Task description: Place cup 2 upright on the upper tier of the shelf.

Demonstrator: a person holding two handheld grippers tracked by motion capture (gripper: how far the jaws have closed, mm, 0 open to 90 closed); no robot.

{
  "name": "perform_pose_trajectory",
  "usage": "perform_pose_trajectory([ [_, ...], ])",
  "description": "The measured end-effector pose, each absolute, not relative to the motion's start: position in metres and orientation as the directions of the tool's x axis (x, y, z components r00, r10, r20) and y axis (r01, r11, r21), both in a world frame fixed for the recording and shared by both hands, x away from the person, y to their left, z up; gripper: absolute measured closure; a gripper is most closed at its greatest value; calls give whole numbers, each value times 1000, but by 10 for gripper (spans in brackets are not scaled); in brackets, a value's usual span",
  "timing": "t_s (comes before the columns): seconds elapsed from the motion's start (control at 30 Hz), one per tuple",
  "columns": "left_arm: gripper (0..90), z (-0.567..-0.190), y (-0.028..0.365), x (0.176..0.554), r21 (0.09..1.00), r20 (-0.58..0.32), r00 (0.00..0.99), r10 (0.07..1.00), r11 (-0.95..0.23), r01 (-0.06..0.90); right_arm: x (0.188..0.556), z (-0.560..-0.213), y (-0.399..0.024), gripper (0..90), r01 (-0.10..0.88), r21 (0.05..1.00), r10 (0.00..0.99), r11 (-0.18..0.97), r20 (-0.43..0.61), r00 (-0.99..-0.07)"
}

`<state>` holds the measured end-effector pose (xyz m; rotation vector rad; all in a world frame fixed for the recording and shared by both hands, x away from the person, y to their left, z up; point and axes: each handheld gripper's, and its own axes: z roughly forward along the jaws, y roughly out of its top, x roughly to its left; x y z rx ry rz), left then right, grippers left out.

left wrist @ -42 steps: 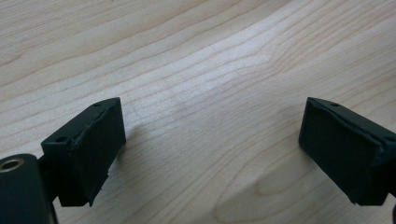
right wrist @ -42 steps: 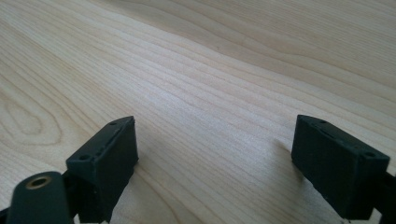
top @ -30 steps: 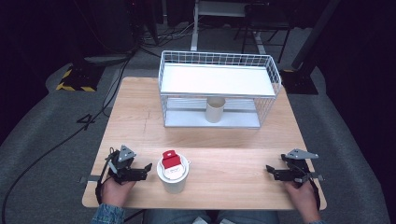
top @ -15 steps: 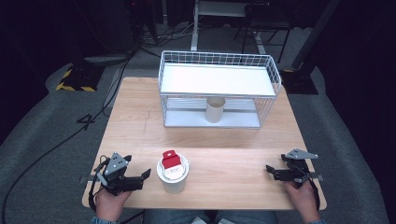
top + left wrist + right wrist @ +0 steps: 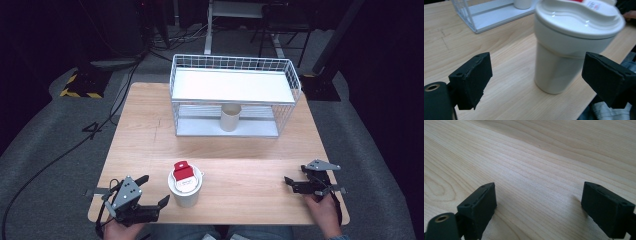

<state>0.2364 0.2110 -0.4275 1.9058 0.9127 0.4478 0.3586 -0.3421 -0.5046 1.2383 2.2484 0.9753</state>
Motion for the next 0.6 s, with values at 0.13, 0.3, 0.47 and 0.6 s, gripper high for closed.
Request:
perform_pose_trajectory([
  [0.13,101,-427,207,232,876,-85,672,735,-267,402,359,-505,-342,133,573,733,847,366,-8,-531],
  [0.3,101,-428,198,231,881,-100,700,707,-263,392,359,-505,-342,133,573,733,847,366,-8,-531],
  [0.47,78,-434,189,236,888,-115,734,669,-261,377,359,-505,-342,132,573,733,847,366,-8,-531],
  [0.6,0,-440,182,241,893,-133,743,656,-245,377,358,-505,-342,133,573,733,847,367,-8,-532],
])
